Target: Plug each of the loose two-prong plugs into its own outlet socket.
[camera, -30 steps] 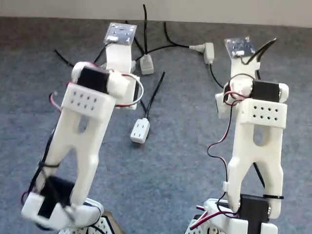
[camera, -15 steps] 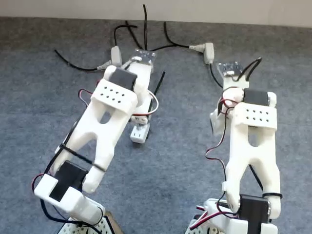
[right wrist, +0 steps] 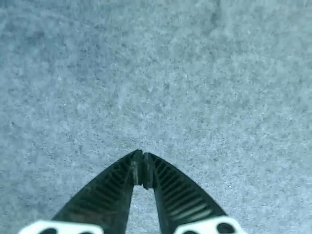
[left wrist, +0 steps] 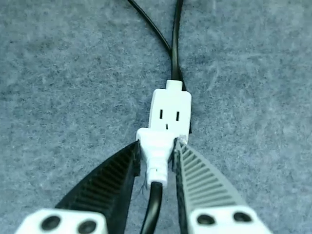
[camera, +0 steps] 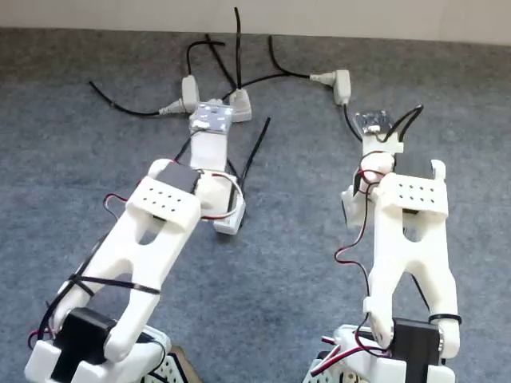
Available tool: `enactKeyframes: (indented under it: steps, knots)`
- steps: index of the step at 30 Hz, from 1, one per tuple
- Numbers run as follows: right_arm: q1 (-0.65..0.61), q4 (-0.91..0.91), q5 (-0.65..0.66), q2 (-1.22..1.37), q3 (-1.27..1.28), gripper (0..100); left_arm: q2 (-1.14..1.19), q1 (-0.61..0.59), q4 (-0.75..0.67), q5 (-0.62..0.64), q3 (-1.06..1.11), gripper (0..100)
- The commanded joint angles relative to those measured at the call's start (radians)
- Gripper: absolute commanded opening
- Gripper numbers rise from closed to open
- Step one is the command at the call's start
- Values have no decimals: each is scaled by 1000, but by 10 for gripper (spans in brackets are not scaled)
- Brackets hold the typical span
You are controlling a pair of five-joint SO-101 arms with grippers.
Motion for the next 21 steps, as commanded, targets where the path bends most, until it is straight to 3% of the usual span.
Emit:
enactKeyframes:
  steps: [1, 14, 21]
  knots:
    - [13, -15, 6, -35, -4, 8, 19, -25, -25, 8, 2, 10]
    - [12, -15, 6, -33, -4, 8, 68, 59, -21, 46, -35, 8]
    - [12, -15, 6, -33, -2, 8, 76, 108, 46, 58, -85, 8]
